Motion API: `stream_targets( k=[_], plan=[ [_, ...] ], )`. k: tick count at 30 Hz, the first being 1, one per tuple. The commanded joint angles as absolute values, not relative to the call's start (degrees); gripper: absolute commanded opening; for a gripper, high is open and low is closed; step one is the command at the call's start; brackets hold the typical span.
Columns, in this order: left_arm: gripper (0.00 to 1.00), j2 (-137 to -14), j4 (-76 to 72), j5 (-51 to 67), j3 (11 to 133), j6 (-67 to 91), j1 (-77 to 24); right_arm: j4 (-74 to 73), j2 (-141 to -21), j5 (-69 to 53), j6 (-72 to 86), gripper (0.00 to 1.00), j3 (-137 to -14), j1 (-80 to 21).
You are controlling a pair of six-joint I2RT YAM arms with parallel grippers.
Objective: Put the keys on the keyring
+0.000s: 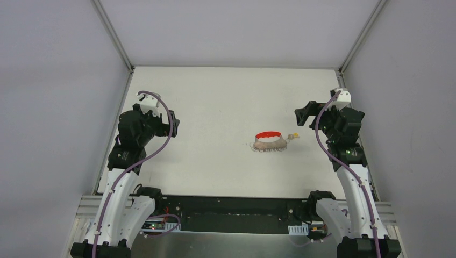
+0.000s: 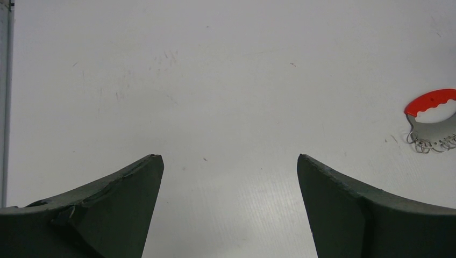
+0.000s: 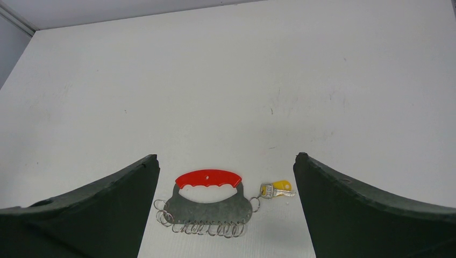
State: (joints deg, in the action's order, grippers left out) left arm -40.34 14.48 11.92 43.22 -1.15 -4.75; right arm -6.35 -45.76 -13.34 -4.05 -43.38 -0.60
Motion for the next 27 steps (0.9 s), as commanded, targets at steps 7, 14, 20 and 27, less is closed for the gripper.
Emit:
stream_targets(
  k=[7,14,20,27],
  plan=[
    [0.99,-40.42,13.65,12.62,43.07,-1.63,-4.05,-5.32,-45.53,-14.08,-3.51,1.0,-43.51,-0.22],
    [0.99,-40.41,13.63,12.64,43.06,-1.63,-4.0,-5.36,-45.53,-14.08,-3.51,1.0,-43.51,-0.18],
    [0.99,-40.47,13.55,12.6,42.98,-1.63,-3.96,-5.36,-45.62,-14.08,-3.51,1.0,-43.52,-0.17],
    [0.99,-41.11,13.49,11.94,42.98,-1.76,-3.89,-5.72,-46.02,-14.08,-3.51,1.0,-43.24,-0.18]
  ],
)
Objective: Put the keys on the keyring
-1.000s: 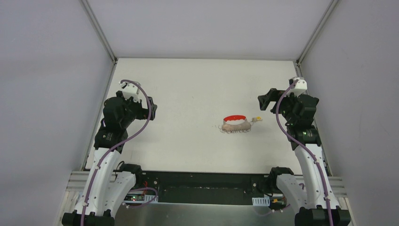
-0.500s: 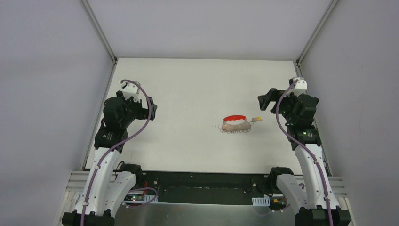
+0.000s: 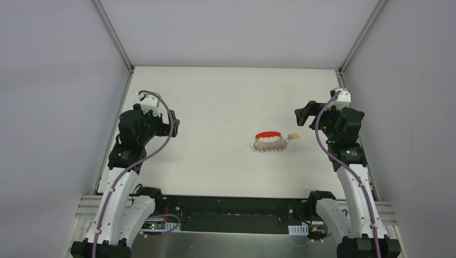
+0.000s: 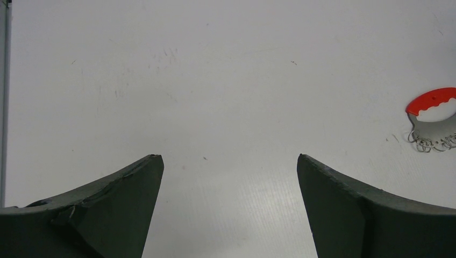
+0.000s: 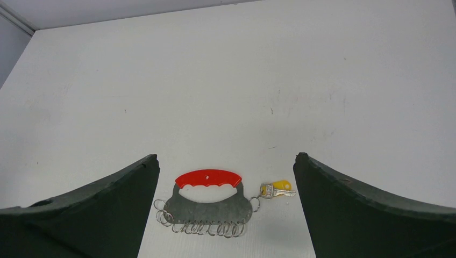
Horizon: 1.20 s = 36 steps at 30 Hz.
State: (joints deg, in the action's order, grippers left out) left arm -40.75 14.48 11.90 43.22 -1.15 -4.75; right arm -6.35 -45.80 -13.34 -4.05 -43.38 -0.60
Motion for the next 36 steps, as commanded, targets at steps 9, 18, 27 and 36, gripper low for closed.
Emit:
stream_targets(
  k=[9,18,27,36],
  plan=[
    [0.99,-41.16,13.54,12.35,42.98,-1.7,-3.78,-8.74,-46.31,-14.08,-3.51,1.0,-43.32,0.89],
    [0.99,-41.49,13.36,11.28,42.97,-1.58,-3.72,-2.54,-46.39,-16.15,-4.3,1.0,-42.86,1.67],
    [0.99,-41.57,14.24,20.63,43.08,-2.03,-3.69,-3.6,-46.37,-16.73,-4.02,1.0,-43.66,2.06],
    [0.99,-41.29,15.24,6.79,45.17,-0.18,-3.57,-6.57,-46.05,-19.35,-3.43,1.0,-44.93,2.64]
  ],
)
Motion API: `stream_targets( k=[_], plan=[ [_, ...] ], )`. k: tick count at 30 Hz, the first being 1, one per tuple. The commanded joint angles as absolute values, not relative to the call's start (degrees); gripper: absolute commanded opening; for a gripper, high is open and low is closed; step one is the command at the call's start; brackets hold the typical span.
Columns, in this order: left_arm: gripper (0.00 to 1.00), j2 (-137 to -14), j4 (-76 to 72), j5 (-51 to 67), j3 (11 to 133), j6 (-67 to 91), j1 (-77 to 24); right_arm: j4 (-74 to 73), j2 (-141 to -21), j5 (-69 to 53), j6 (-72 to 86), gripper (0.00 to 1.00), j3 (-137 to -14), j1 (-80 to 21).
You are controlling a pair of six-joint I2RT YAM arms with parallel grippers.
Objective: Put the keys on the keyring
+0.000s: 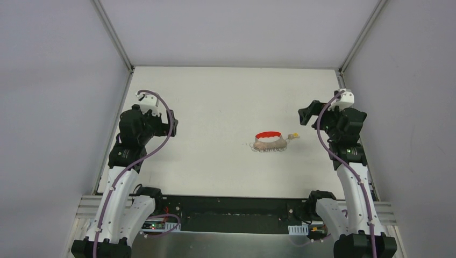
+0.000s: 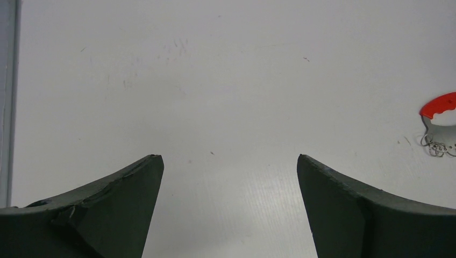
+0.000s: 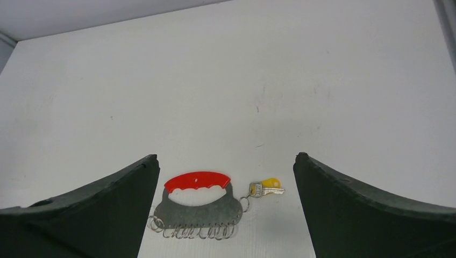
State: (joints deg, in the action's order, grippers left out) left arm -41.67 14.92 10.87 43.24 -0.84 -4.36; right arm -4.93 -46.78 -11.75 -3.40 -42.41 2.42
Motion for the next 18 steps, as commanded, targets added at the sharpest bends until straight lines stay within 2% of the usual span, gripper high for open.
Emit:
stream_targets(
  k=[1,2,3,6,8,13,18],
  plan=[
    [0.99,-41.15,15.21,6.87,45.18,-0.18,-3.54,-6.75,-46.05,-19.35,-3.43,1.0,-44.97,2.64],
    [0.99,-41.14,15.14,7.02,45.18,-0.18,-3.45,-6.64,-46.13,-19.35,-3.43,1.0,-44.93,2.64],
    [0.99,-41.14,15.0,7.04,45.18,1.44,-3.47,-5.97,-46.09,-24.57,-3.73,1.0,-44.79,2.71],
    [0.99,-41.16,14.8,7.02,45.22,2.35,-3.43,-2.69,-46.02,-9.76,-1.82,1.0,-44.15,2.88],
    [0.99,-41.14,14.94,6.92,45.26,2.45,-3.43,-2.32,-45.77,-7.26,-1.52,1.0,-44.4,2.9],
    [0.99,-41.15,14.76,7.2,45.16,2.64,-3.46,-4.93,-45.85,-19.38,-2.12,1.0,-45.03,2.99],
    [0.99,-40.9,14.59,6.03,45.21,2.61,-3.43,-4.74,-45.93,-17.97,-2.2,1.0,-44.92,2.99]
  ],
)
